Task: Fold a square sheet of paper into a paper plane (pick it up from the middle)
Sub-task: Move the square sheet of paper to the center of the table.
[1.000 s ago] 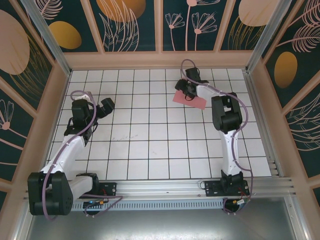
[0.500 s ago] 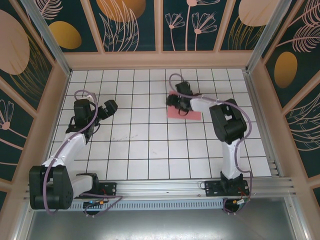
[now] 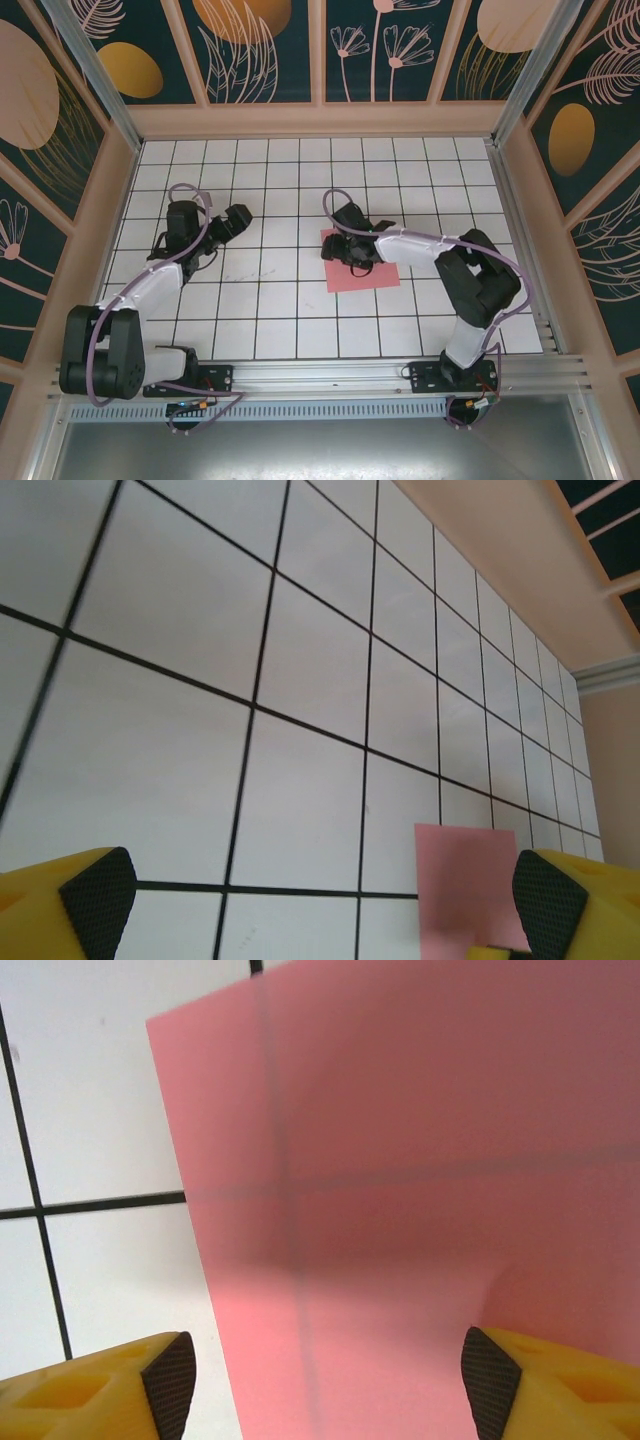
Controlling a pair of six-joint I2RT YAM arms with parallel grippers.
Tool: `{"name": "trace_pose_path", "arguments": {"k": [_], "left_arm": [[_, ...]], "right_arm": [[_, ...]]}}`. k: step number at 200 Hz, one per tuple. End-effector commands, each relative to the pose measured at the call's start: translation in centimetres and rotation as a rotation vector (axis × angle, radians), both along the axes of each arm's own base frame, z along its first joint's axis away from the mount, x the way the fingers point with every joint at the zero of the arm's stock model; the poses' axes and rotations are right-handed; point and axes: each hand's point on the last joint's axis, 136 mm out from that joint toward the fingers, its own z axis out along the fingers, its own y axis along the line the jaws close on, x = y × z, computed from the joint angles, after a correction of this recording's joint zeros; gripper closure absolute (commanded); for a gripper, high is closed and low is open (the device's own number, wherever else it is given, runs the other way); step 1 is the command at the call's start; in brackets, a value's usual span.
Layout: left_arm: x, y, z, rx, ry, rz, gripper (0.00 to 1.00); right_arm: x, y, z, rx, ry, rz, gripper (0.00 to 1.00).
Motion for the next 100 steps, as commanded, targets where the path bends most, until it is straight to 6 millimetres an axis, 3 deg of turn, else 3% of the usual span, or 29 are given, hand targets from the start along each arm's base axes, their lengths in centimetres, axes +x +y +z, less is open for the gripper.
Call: {"name": "trace_pose_path", "arguments": {"k": [1,19,39,100], "left_arm": [[0.3,-1.5,0.6,-0.061,-0.017,0.002,0.02],[0.3,-2.3,0.4,-0.088,-0.014,0.009,0.01],[0.4,-3.1,0.0,-0.095,0.001,-0.001,0.02],[0.5,-4.8,-1.1,-0.086,0.05,-0.043,0.02]], "right_arm": [[-0.1,-3.2,1.1,-0.105,0.03,-0.052,0.23],[-0.2,-4.9,0.2,-0.166,0.068,-0.053,0.17],[0.1,-5.7,0.2,-0.214,0.075,-0.002,0.01],[0.1,-4.3,-1.1,-0.277,0.123,0.151,0.01]]}}
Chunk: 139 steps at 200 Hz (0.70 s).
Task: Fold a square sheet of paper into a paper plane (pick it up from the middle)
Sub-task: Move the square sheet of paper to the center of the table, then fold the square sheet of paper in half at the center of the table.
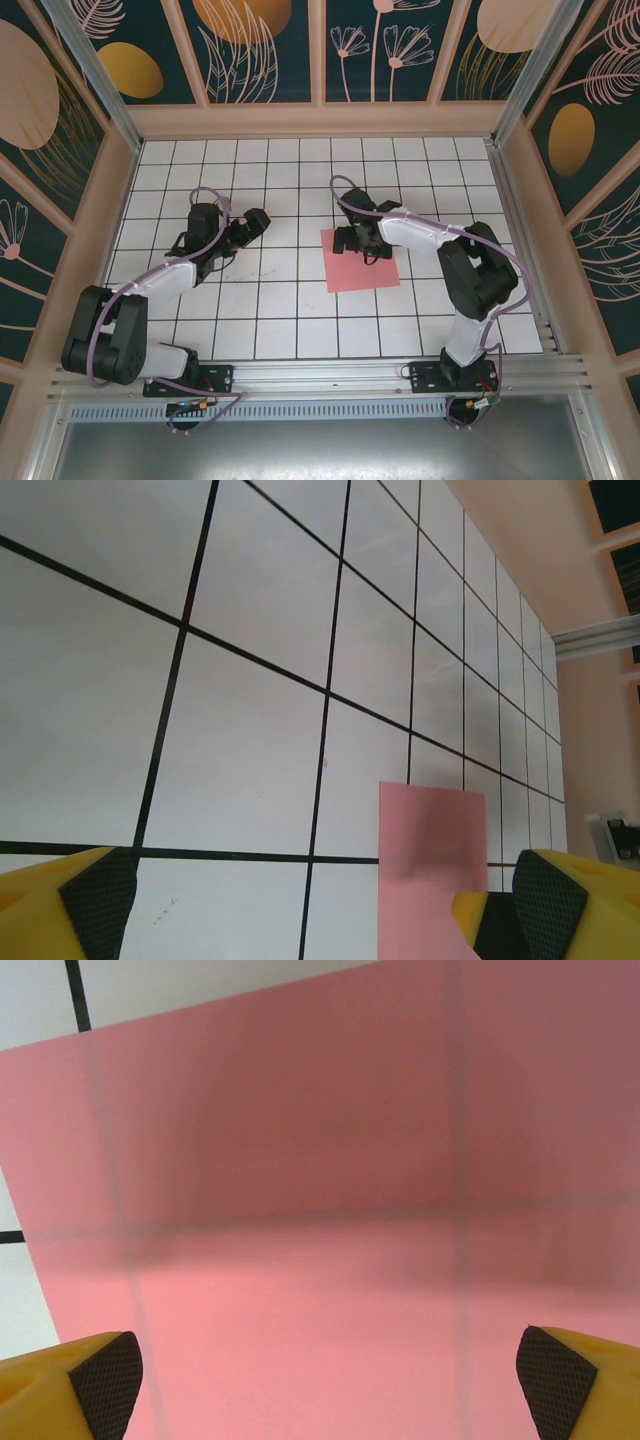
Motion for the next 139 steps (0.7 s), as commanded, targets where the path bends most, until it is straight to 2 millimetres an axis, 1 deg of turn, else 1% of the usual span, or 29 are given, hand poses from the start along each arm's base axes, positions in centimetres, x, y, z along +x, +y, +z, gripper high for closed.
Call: {"name": "trace_pose_path", "arguments": {"k": [1,33,74,111,139], "left_arm": [[1.0,-0.5,0.8,-0.014,-0.021,0.006,0.02],[0.9,-0.8,0.2,-0.013,-0.005,0.001,0.02],[1.0,-0.9,0.0,-0.011,0.005,0.001,0.01],[0.9,-1.0,0.1,-0.019,0.008,0.001,0.02],[0.7,-0.9,-0.1,-0.022,0.015,0.003,0.01]], "right_arm": [[-1.0,0.0,-1.1,-0.06,0.061,0.074,0.01],[-1.1,0.2,-2.0,-0.065,0.084,0.075,0.01],[-2.2,0.1,-3.8,-0.06,0.137,0.064,0.01],[-2.9,-0.8,-5.5,-0.094,0.171,0.054,0.03],[-3.2,-1.4,-6.5,-0.1,0.185,0.04,0.06]]}}
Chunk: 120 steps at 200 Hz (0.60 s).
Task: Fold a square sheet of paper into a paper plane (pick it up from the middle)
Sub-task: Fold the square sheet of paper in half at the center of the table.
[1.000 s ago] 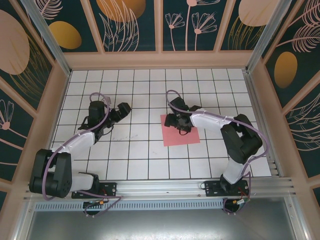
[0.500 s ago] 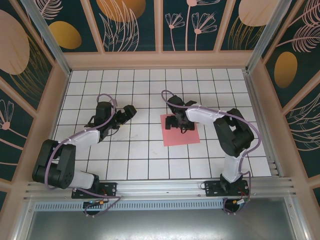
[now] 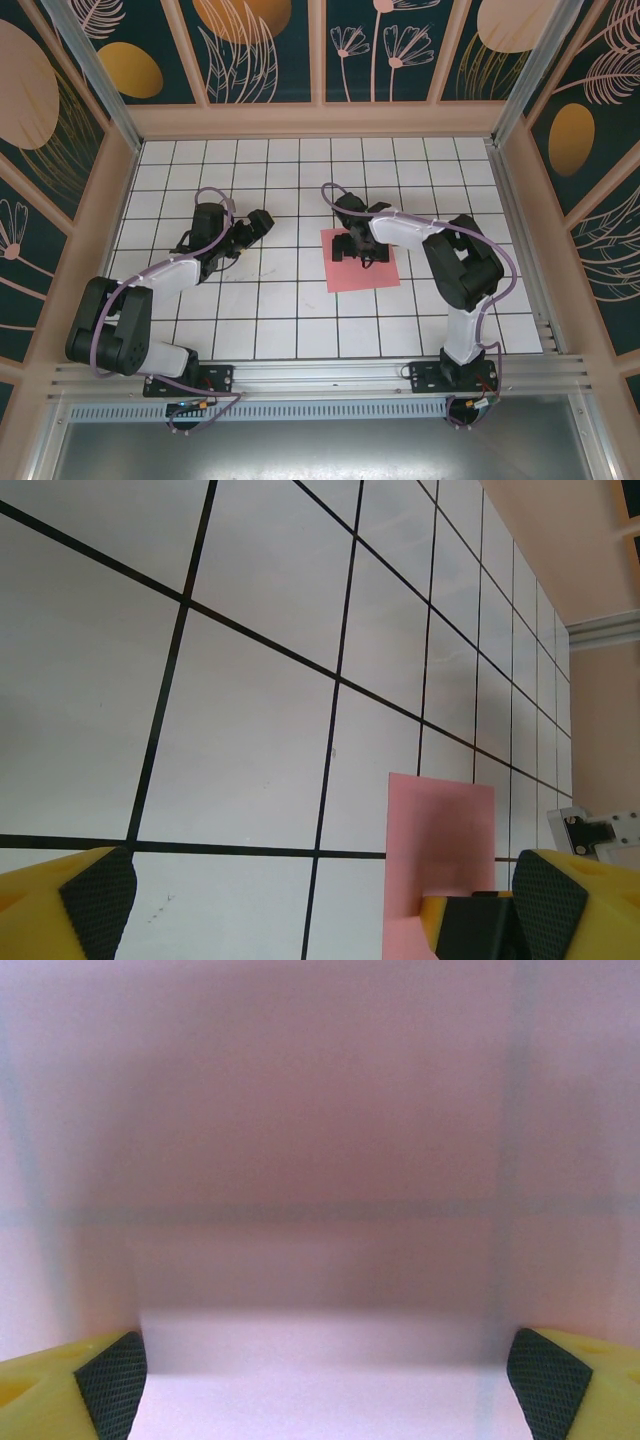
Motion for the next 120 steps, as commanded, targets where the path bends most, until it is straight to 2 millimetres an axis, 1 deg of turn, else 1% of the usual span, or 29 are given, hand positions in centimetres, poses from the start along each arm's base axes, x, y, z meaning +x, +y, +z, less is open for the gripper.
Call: {"name": "trace_pose_path", "arguments": {"k": [1,16,36,62,77,92,103,120], "left_arm": [[0.7,-0.3,0.8,-0.016,-0.021,0.009,0.02],[0.6,-0.4,0.7,-0.021,-0.018,0.01,0.01],[0.6,-0.5,0.9,-0.027,-0.026,0.004,0.01],[0.6,-0.9,1.5,-0.044,-0.035,-0.004,0.02],[0.5,-1.2,1.8,-0.049,-0.044,-0.013,0.02],[0.1,-1.3,1.7,-0.055,-0.04,-0.018,0.01],[-0.2,-1.6,1.7,-0.078,-0.037,-0.029,0.01],[-0.6,-2.0,2.0,-0.119,-0.046,-0.041,0.02]], "right_arm": [[-2.4,-1.4,-3.8,-0.042,0.115,-0.008,0.06],[-2.6,-1.8,-4.3,-0.044,0.117,-0.017,0.1],[-2.4,-2.3,-4.7,-0.054,0.101,-0.024,0.13],[-1.8,-2.4,-4.6,-0.048,0.079,-0.042,0.19],[-1.3,-2.0,-4.0,-0.023,0.057,-0.043,0.23],[-0.9,-1.6,-3.3,-0.003,0.036,-0.049,0.3],[-0.5,-0.9,-2.4,0.039,0.019,-0.054,0.37],[0.2,0.2,-0.8,0.114,-0.025,-0.06,0.43]]}}
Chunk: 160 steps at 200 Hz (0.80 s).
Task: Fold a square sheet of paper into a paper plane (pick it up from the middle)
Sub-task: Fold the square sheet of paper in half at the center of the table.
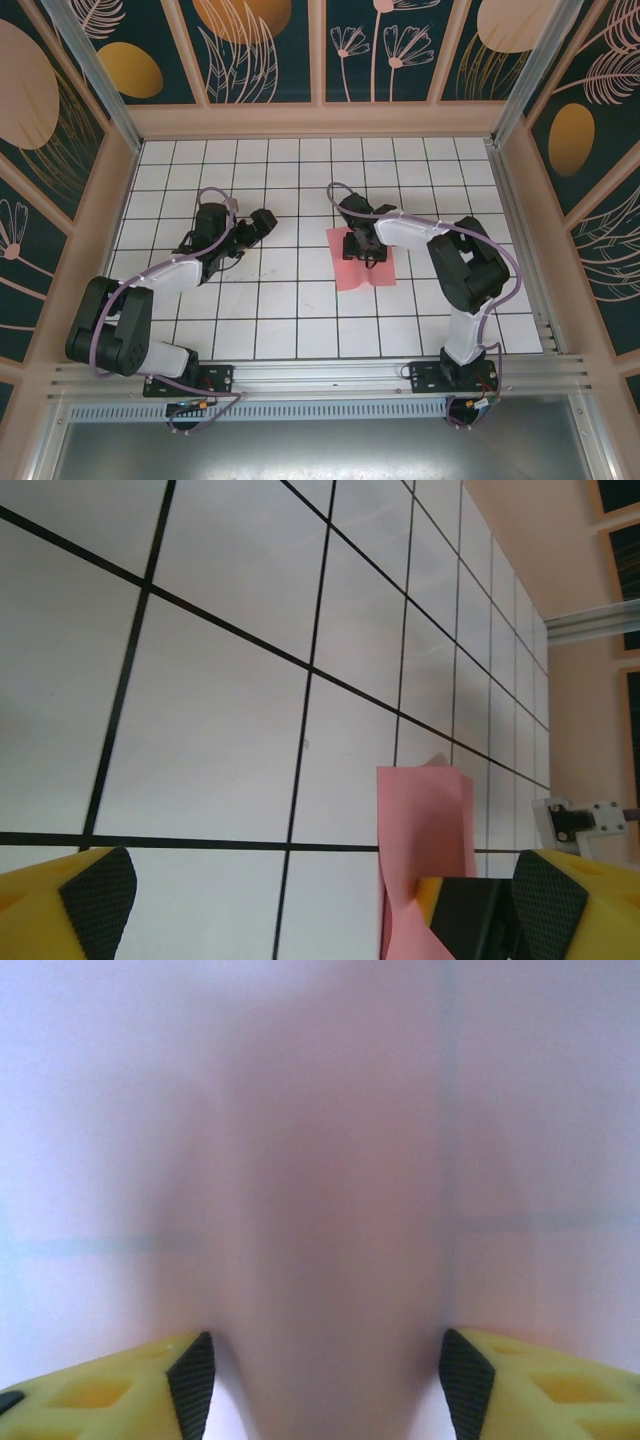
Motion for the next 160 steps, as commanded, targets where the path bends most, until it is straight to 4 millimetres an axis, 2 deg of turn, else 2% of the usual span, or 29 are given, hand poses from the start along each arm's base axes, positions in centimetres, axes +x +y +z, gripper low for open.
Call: {"name": "trace_pose_path", "arguments": {"k": [1,24,50,78,93,105,132,160], "left_arm": [[-0.5,-1.0,1.5,-0.079,-0.041,-0.026,0.01],[-0.8,-0.9,1.5,-0.1,-0.052,-0.019,0.01],[-1.2,-1.2,2.0,-0.145,-0.082,-0.025,0.01],[-1.8,-2.4,2.8,-0.199,-0.105,-0.076,0.02],[-2.2,-3.2,3.3,-0.224,-0.117,-0.11,0.02],[-2.4,-3.7,4.0,-0.255,-0.137,-0.133,0.03],[-3.4,-4.7,5.4,-0.356,-0.175,-0.178,0.07],[-4.2,-5.7,5.0,-0.383,-0.156,-0.21,0.09]], "right_arm": [[-0.4,1.3,-0.8,0.1,0.015,-0.012,0.44],[0.1,3.0,2.1,0.238,-0.046,-0.034,0.57],[0.3,5.8,6.0,0.473,-0.124,-0.024,0.75],[-0.4,8.5,10.8,0.751,-0.203,0.033,0.75],[-1.2,9.6,12.6,0.878,-0.22,0.075,0.73],[-1.7,10.0,13.0,0.946,-0.208,0.086,0.73],[-2.5,10.4,12.6,1.053,-0.161,0.084,0.73],[-2.6,10.5,12.6,1.131,-0.123,0.075,0.72]]}}
